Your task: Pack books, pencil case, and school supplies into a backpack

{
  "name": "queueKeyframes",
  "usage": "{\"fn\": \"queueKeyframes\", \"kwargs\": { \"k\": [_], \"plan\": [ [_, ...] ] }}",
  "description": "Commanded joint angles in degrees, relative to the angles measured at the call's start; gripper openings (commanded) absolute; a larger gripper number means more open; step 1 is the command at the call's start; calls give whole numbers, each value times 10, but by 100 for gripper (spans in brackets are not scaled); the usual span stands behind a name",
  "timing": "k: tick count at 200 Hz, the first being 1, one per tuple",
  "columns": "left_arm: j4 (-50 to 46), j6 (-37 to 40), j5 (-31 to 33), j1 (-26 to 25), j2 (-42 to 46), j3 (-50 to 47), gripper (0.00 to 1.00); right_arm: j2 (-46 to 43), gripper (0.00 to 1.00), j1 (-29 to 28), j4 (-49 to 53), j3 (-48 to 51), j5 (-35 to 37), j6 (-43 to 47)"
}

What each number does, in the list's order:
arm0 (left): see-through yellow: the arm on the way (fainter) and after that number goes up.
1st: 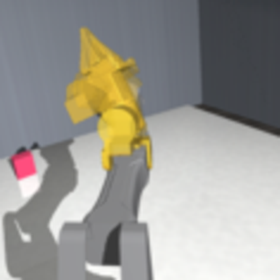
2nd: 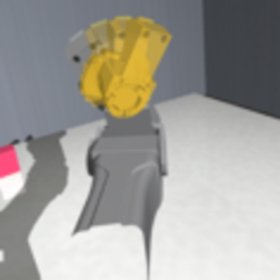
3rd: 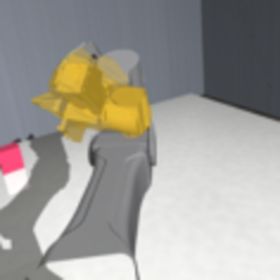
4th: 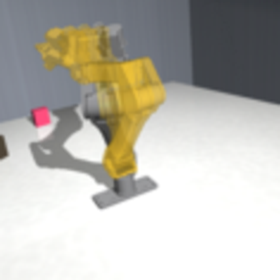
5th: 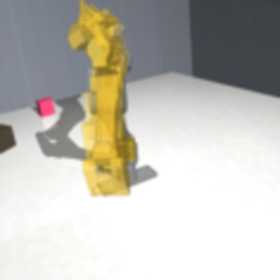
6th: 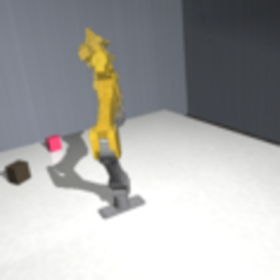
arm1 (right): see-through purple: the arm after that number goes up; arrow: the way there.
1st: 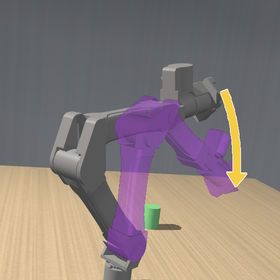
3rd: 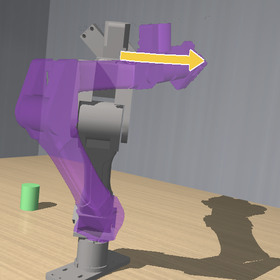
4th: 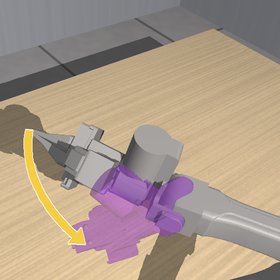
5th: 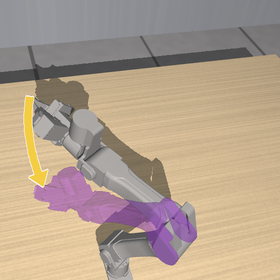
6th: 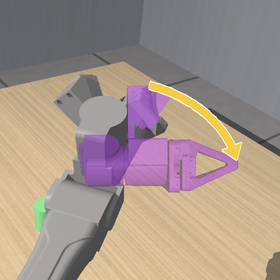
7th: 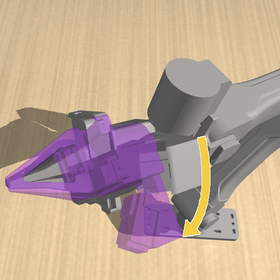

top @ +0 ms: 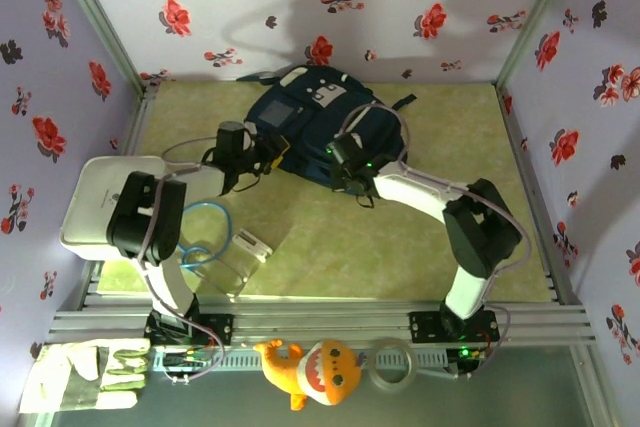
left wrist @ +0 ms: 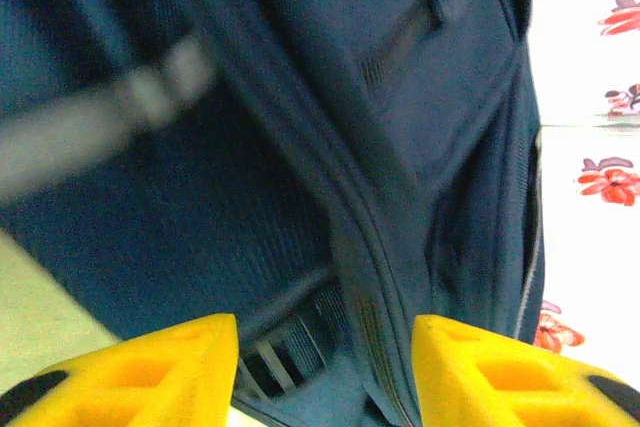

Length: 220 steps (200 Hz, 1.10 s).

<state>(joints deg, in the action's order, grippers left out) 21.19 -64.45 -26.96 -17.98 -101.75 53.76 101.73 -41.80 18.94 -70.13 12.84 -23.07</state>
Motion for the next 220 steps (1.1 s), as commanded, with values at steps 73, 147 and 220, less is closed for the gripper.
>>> {"fn": "queueKeyframes", "kwargs": {
  "k": [73, 147, 220],
  "plan": [
    [42, -20, -40, 18, 45, -64, 47, 95, 0, -45, -78, -146, -132, 16],
    [105, -59, -48, 19, -16, -47, 34, 90, 0, -46, -79, -133, -136, 6],
    [37, -12, -9, 24, 3, -33, 5, 46, 0, -40, -41, -84, 8, -3]
  ]
}}
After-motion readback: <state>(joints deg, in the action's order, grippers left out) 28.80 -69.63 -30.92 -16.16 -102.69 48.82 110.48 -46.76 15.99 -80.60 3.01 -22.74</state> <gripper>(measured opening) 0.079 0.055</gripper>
